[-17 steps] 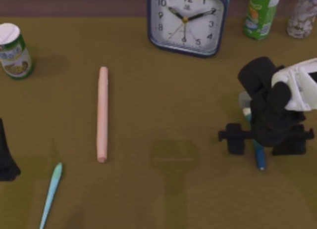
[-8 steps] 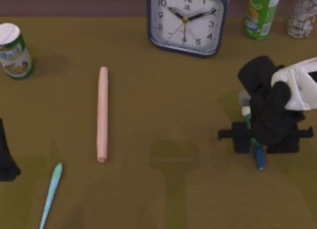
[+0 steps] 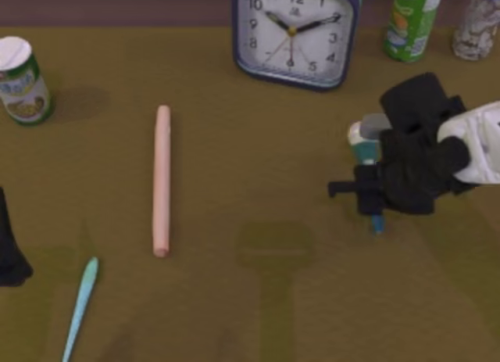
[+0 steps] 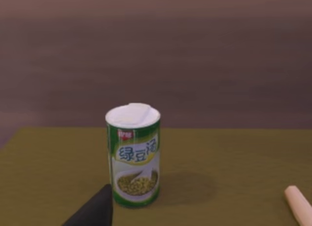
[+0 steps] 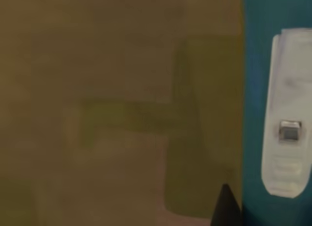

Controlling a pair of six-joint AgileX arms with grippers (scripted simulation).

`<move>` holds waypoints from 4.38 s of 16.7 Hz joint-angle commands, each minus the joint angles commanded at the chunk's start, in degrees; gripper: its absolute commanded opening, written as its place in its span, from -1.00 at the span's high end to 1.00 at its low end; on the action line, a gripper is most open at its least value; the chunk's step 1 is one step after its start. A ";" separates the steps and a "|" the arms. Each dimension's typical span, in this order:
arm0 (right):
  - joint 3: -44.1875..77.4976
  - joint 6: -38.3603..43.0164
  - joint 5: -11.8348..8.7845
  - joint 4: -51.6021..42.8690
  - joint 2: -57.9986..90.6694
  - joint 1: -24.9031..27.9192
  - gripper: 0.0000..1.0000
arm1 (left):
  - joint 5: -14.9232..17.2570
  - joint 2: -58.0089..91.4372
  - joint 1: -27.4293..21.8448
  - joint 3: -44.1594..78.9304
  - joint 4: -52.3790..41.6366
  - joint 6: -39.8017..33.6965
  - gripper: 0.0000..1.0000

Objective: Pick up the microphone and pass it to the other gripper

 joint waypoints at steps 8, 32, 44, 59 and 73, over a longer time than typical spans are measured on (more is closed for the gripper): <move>-11.64 -10.79 -11.42 40.90 -8.84 -0.19 1.00 | 0.00 0.00 0.00 0.00 0.00 0.00 -1.00; -17.49 -18.21 -7.26 72.91 -17.92 11.72 1.00 | 0.00 0.00 0.00 0.00 0.00 0.00 -1.00; -17.49 -18.21 -7.26 72.91 -17.92 11.72 1.00 | 0.63 0.73 -0.27 0.51 0.27 0.14 -1.00; -17.49 -18.21 -7.26 72.91 -17.92 11.72 1.00 | 35.52 57.87 -14.32 35.71 21.45 5.25 -1.00; -17.49 -18.21 -7.26 72.91 -17.92 11.72 1.00 | 42.62 73.54 -19.01 44.90 26.10 6.19 -1.00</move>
